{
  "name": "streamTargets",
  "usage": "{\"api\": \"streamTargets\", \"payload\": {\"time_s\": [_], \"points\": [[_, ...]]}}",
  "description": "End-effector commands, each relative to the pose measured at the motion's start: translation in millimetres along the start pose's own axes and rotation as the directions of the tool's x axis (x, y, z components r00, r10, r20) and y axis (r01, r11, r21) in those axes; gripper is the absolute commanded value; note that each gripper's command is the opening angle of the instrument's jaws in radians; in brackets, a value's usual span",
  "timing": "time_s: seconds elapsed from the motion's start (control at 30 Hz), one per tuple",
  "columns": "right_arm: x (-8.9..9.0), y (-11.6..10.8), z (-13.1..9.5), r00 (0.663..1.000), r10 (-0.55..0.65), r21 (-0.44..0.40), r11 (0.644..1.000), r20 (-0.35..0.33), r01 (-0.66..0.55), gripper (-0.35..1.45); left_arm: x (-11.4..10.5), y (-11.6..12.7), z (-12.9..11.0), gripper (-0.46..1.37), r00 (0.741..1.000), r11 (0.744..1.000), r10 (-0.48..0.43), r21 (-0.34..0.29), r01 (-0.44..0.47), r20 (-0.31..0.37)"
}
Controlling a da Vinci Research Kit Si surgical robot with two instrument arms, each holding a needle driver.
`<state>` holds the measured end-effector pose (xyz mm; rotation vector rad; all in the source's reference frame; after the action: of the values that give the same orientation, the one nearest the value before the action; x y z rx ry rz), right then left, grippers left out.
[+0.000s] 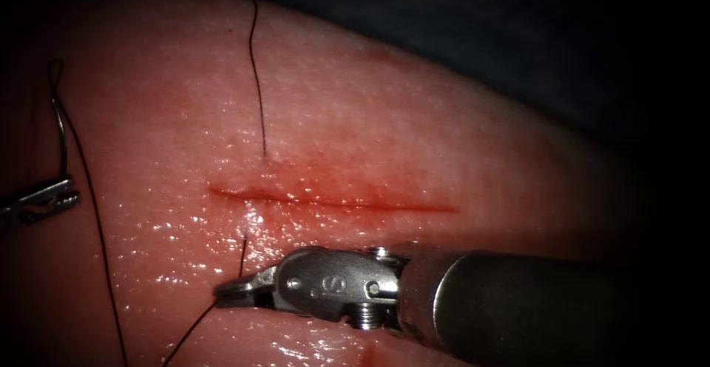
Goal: Wound Closure
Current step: Grasp the long suture end with the right jaws and extract the suture from the incision.
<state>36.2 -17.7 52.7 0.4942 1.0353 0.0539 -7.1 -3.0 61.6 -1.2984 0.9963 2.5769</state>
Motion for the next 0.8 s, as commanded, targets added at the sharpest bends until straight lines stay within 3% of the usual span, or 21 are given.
{"api": "streamTargets", "payload": {"time_s": [0.03,0.33,0.8], "points": [[0.0,-0.3,0.0,1.0,0.001,0.005,1.0,-0.002,-0.001,-0.35,0.0,0.1,0.0,-0.35,1.0,1.0,0.0,-0.006,0.0,-0.001],[0.2,-3.3,0.5,1.0,0.026,0.055,0.998,0.011,-0.026,-0.35,0.0,0.1,0.0,-0.35,1.0,1.0,0.0,-0.006,0.0,-0.001],[2.4,-8.7,1.6,0.995,0.055,0.295,0.952,0.084,-0.077,-0.35,-0.1,0.1,0.1,-0.35,1.0,1.0,0.001,-0.005,-0.001,-0.001]]}}
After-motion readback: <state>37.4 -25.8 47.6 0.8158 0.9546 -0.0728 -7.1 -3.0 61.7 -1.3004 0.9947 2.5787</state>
